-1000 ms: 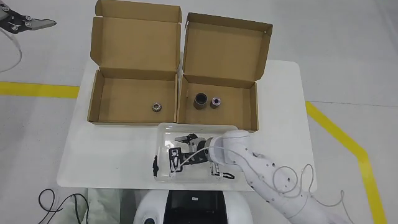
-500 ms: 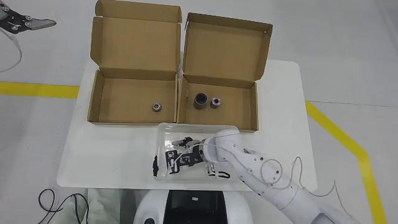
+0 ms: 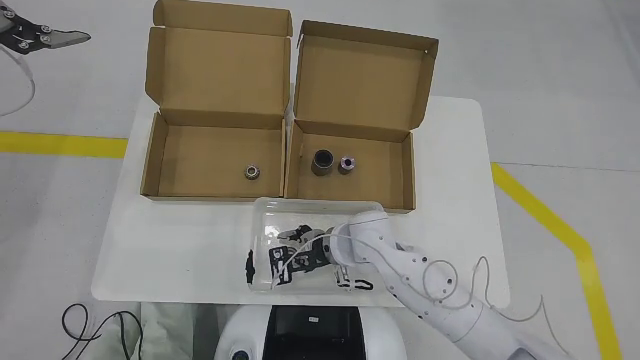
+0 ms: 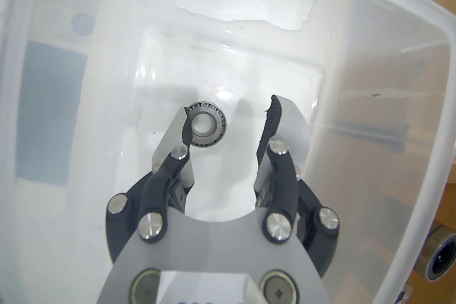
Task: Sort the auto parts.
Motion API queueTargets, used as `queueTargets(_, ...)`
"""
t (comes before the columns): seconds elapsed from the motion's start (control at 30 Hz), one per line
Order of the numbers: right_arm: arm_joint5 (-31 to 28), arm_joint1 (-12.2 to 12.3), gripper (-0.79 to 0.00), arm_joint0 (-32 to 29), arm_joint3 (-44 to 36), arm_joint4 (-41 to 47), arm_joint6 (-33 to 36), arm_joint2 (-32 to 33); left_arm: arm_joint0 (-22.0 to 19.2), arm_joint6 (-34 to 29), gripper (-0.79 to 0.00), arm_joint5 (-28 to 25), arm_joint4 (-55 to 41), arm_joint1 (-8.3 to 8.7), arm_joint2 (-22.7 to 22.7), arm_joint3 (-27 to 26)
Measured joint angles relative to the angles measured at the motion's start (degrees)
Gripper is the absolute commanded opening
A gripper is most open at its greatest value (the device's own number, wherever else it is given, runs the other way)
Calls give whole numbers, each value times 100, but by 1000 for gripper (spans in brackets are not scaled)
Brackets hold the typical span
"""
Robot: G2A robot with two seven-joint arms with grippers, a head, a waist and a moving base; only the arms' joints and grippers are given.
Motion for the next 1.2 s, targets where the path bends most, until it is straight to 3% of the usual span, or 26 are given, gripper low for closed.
queueTargets(0.23,-21,-7,-363,-1,118,37,-35,-66,0,0,0,0,0,0,0,0)
queueTargets(0.4,71,-25,-428,7,208,7,-58,-129,0,0,0,0,0,0,0,0)
queueTargets(0.53,161,-51,-739,30,296,2,-41,-181,0,0,0,0,0,0,0,0)
queueTargets(0.57,185,-57,-785,37,313,11,-51,-187,0,0,0,0,0,0,0,0)
queueTargets(1.2,312,89,-785,-80,-229,-45,-835,200,0,0,0,0,0,0,0,0)
